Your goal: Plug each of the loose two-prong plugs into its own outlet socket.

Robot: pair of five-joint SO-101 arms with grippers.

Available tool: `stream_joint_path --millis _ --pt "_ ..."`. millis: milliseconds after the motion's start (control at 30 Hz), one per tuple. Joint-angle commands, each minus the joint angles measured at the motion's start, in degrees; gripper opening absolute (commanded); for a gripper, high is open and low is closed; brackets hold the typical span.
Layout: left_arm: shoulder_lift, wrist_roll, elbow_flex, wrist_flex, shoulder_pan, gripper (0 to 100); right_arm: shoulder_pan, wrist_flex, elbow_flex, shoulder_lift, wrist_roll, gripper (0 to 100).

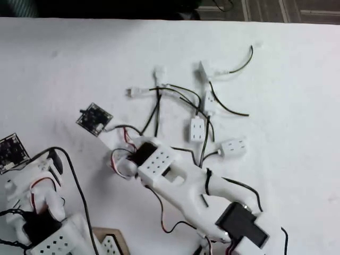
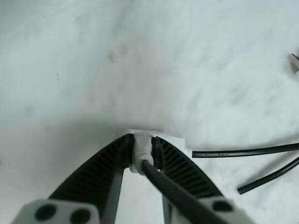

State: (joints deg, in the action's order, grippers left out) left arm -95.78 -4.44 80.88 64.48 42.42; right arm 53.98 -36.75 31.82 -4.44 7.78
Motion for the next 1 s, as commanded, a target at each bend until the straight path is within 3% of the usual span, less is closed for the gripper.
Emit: stream_joint_path --millis 0,467,967 --pt "-0.5 -0.5 -0.2 -0.7 0.4 27 -0.2 0.9 -3.0 -0.3 -0.6 1.8" --pt "-0.5 -0.5 0.4 -0.7 0.4 27 2.7 0.7 -2.0 2.9 -0.6 1.8" --pt "-0.5 -0.8 0.7 -0.8 0.4 27 0.6 -3.9 -2.0 5.3 -0.1 1.8"
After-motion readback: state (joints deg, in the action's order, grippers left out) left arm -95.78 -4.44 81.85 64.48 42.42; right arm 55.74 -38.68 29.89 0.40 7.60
